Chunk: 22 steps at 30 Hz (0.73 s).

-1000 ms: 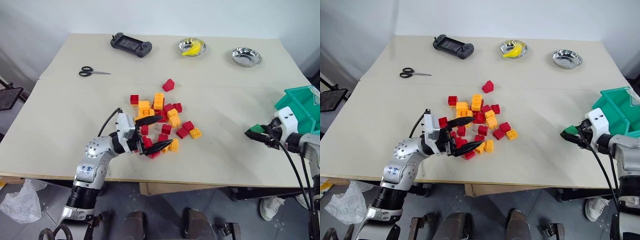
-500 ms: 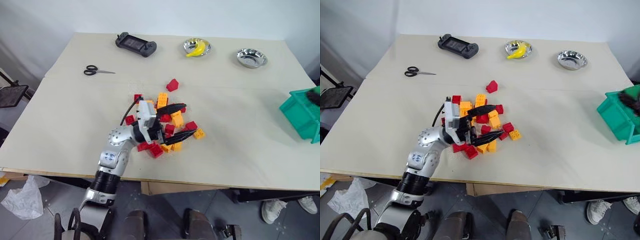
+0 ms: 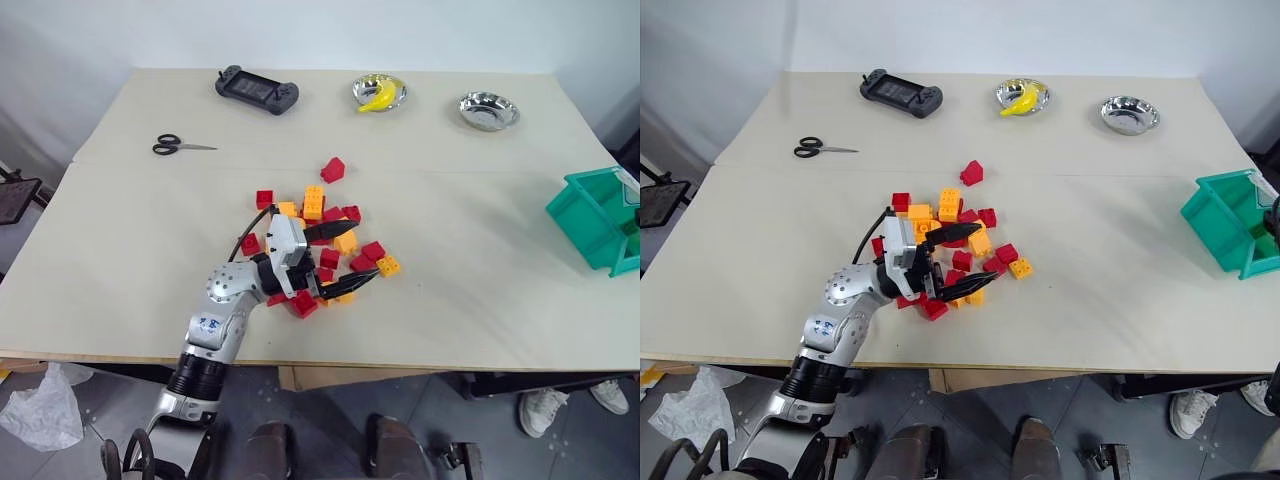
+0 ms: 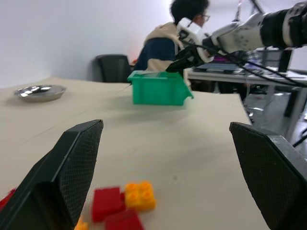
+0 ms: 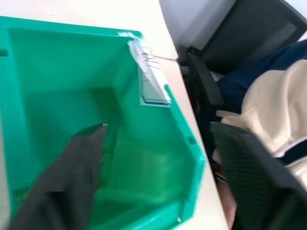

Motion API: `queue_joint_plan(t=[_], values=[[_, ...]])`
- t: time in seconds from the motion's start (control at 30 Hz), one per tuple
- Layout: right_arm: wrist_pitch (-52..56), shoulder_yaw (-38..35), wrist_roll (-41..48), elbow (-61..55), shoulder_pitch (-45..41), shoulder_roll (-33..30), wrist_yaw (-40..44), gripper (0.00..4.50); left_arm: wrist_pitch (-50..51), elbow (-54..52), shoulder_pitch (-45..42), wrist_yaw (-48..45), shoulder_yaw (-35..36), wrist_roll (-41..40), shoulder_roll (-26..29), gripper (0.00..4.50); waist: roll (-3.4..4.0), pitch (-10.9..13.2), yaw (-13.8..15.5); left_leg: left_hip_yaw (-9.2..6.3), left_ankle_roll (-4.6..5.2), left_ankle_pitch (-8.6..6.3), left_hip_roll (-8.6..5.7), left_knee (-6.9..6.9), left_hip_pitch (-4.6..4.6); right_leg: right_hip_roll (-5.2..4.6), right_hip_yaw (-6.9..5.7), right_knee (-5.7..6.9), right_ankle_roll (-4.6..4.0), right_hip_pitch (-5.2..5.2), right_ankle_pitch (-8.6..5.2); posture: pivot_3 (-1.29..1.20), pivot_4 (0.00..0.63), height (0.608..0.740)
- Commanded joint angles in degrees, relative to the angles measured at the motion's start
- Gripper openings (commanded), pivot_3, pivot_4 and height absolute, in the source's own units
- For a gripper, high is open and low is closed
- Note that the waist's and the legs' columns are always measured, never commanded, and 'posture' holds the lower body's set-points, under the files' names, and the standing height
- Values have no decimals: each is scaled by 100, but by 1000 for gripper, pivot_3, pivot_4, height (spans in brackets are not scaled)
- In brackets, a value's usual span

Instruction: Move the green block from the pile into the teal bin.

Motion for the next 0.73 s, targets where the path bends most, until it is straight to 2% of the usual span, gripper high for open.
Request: queue_joint_plan(t=[0.03, 0.13, 0.23, 0.3, 0.4, 0.53, 0.63, 0.73], values=[[-294, -131, 147, -69, -116, -74, 243, 4456, 19, -395, 180, 79, 135, -56, 127, 4500, 0, 0, 12, 0, 0, 0, 0, 0, 0, 0, 0, 0, 0, 0, 0, 0, 150, 740], [-586, -148, 238, -173, -90, -66, 607, 4456, -9, -521, 384, 115, 231, -17, 297, 4500, 1, 0, -5, 0, 0, 0, 0, -2, 0, 0, 0, -2, 0, 0, 0, 0, 150, 740], [-949, -314, 828, -716, 21, 182, 2314, 4456, -121, -609, 581, 181, 442, 66, 578, 4500, 1, 0, -28, 0, 0, 0, 1, -2, 2, 0, 0, -1, 0, 1, 0, 0, 150, 740], [-859, -260, 1212, -1513, 468, 411, 3417, 4456, -243, -613, 723, 148, 694, 59, 844, 4500, 1, 0, -57, 1, 0, 0, 2, -2, 5, 1, 1, 0, 0, 1, 0, 0, 150, 740], [-689, -130, 1639, -2993, 1584, 677, 4305, 4456, -273, -639, 904, 115, 967, 43, 1219, 4500, 1, 0, -18, -3, -1, 0, 6, -3, 9, 6, -1, 3, 0, 4, 0, 0, 150, 740], [-398, -208, 2379, -5396, 3472, 1221, 4643, 4456, -286, -778, 1283, 210, 1334, 109, 1672, 4500, 1, 0, 117, -10, 0, -1, 3, 5, 1, 2, -6, 3, 0, 4, 0, 0, 150, 740], [-741, -230, 2369, -6042, 4047, 1582, 4362, 4456, -265, -853, 1569, 247, 1543, 41, 1832, 4500, 2, 0, 145, -7, 0, -1, 3, 8, 3, 2, -5, 7, 0, 5, 0, 0, 150, 740], [-1085, -203, 2221, -6181, 4368, 1959, 4006, 4456, -288, -980, 1977, 288, 1733, 99, 1968, 4500, 2, 0, 139, -5, 0, -1, 5, 27, 6, 3, 1, 13, 0, 8, 4, 0, 150, 740]])
